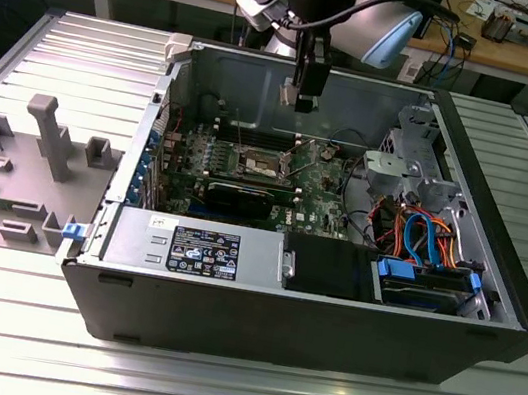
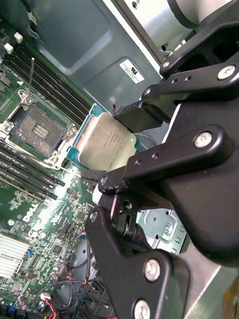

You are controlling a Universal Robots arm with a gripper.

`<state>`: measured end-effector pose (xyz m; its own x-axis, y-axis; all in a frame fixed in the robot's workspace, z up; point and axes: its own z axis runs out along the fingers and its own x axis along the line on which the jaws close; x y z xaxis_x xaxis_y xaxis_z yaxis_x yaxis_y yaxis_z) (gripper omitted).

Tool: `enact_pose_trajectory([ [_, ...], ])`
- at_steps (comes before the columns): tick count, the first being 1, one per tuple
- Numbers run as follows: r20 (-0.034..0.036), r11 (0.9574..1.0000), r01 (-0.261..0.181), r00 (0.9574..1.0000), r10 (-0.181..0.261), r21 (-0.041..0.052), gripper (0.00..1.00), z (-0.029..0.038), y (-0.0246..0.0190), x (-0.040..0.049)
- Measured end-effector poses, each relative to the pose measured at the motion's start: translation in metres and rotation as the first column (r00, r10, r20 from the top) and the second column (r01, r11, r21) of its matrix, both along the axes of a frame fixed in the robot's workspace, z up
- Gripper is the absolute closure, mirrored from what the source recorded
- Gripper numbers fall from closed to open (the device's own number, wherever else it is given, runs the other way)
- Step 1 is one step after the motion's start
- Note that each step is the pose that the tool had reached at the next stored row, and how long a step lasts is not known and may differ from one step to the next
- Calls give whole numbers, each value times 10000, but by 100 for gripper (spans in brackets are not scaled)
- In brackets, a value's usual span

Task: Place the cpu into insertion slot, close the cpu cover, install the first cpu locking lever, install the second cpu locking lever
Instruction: 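Place the cpu into insertion slot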

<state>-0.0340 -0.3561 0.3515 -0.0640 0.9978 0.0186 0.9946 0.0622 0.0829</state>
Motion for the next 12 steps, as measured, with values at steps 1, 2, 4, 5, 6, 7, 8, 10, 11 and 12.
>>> enact_pose_trajectory([
  [1, 0, 10000, 0, 10000, 0, 0, 46, 0, 0, 0],
  [2, 0, 10000, 0, 10000, 0, 0, 46, -2, 0, 0],
  [4, 0, 10000, 0, 10000, 0, 1, 46, -12, 0, 0],
  [5, 0, 10000, 0, 10000, 0, 0, 46, -21, 0, 0],
  [6, 0, 10000, 0, 10000, 0, 0, 46, -27, 0, 0],
  [7, -1, 10000, 0, 10000, 0, 0, 46, -32, 0, 0],
  [8, 0, 10000, 0, 10000, 0, 0, 46, -36, 0, 0],
  [10, -2, 10000, 0, 10000, 0, -2, 46, -45, 0, 0],
  [11, -2, 10000, 0, 10000, 0, -1, 46, -47, 0, 0],
  [12, -2, 10000, 0, 10000, 0, -1, 46, -49, 0, 0],
])
